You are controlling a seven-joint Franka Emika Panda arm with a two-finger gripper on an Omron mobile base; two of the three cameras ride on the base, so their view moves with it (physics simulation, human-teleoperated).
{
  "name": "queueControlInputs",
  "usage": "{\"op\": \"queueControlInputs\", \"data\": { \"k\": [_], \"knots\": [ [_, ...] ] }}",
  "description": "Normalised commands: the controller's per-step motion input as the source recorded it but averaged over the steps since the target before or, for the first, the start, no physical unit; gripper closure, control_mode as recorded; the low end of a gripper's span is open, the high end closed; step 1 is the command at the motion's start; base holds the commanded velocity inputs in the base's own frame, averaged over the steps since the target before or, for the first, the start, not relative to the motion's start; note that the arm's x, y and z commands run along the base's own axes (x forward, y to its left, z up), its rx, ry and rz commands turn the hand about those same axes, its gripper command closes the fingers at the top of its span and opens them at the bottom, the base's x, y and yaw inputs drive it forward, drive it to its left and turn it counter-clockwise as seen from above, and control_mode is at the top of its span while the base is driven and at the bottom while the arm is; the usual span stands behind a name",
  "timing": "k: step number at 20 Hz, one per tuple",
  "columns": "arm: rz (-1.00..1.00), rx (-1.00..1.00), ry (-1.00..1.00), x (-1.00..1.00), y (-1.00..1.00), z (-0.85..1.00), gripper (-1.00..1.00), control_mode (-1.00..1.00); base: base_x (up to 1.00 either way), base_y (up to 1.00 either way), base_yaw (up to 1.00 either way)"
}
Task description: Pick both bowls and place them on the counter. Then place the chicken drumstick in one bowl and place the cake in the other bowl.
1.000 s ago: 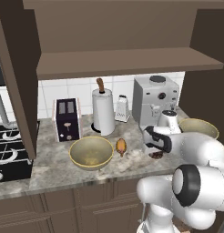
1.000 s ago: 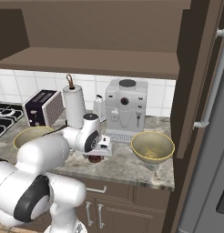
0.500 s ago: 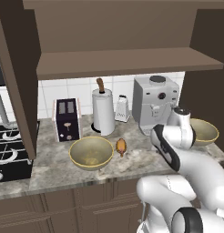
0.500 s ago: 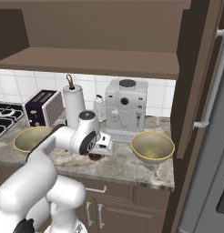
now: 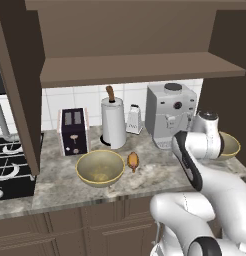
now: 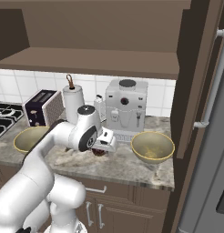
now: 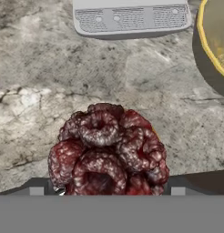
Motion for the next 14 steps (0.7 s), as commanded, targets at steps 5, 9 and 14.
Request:
{"op": "queueControlInputs", "data": {
  "k": [5, 9, 14],
  "knots": [
    [-0.07, 0.0, -0.05, 0.05, -0.39, 0.09, 1.0, -1.0, 0.0, 0.0, 0.0],
    [-0.07, 0.0, -0.03, 0.1, -0.47, 0.11, 1.0, -1.0, 0.0, 0.0, 0.0],
    [-0.07, 0.0, 0.0, 0.19, -0.45, 0.22, 1.0, -1.0, 0.0, 0.0, 0.0]
  ]
}}
